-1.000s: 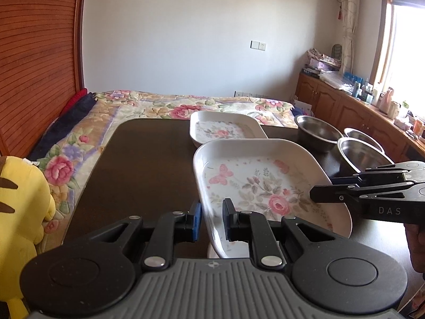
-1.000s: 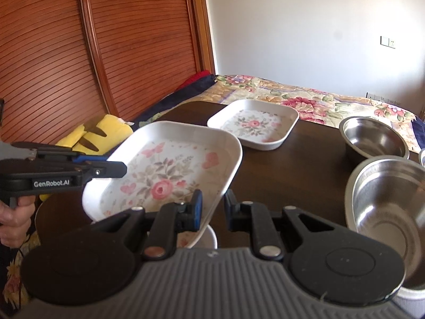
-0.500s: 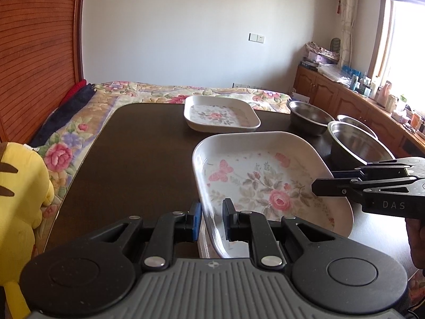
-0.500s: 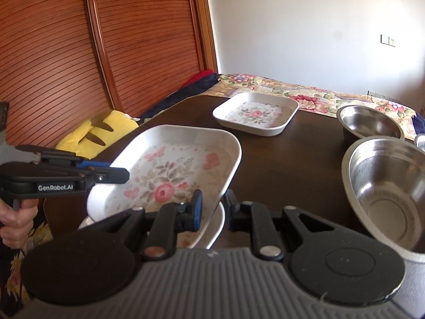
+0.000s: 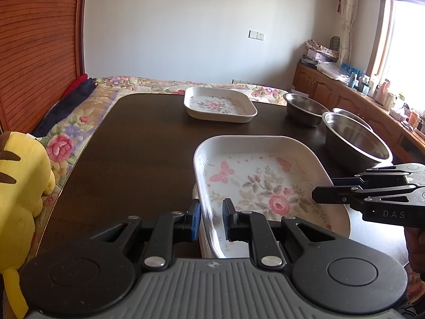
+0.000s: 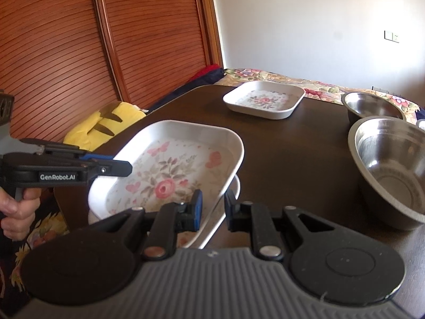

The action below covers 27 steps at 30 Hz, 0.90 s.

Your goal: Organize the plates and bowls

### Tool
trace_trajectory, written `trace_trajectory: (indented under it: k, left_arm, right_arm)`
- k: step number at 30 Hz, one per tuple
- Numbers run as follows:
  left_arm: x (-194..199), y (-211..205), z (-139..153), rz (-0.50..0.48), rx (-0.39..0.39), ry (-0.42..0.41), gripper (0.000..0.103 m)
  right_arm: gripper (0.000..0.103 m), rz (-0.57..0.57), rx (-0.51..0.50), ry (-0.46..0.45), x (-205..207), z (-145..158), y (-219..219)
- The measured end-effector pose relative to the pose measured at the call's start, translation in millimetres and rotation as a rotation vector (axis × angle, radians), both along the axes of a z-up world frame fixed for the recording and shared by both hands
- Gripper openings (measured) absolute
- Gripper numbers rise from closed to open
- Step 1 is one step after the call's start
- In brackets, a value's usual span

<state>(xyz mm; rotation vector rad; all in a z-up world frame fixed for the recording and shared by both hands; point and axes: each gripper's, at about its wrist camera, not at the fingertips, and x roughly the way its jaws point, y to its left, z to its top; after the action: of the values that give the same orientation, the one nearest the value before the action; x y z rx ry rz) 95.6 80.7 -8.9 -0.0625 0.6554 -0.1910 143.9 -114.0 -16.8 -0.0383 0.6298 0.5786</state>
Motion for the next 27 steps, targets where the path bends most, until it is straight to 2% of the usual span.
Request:
trace_trajectory:
  k: [12,20,22,27]
  left_arm:
    - [-4.6,-1.7,-4.6,-0.001,0.007,0.007,0.017]
    - [-5.3,-1.3,-5.6,-0.002,0.007,0.006,0.021]
    - [-5.8,-1.4,-5.3,-0.003,0.009,0.005,0.026]
    - [-4.4,0.6,-5.9,0.001,0.01,0.009,0.027]
  right_arm:
    - [0.02,0.006,-0.025,-0.006,-8.8,-3.7,1.6]
    - [0.02,0.012,-0.032,-0.013,-9.5,-4.2,3.5]
    - [0.02,0.013,-0.029,-0.01,-9.3,-4.9,2.6]
    - [0.02,0.007,-0.027,-0.008,-9.8,-5.7,1.0]
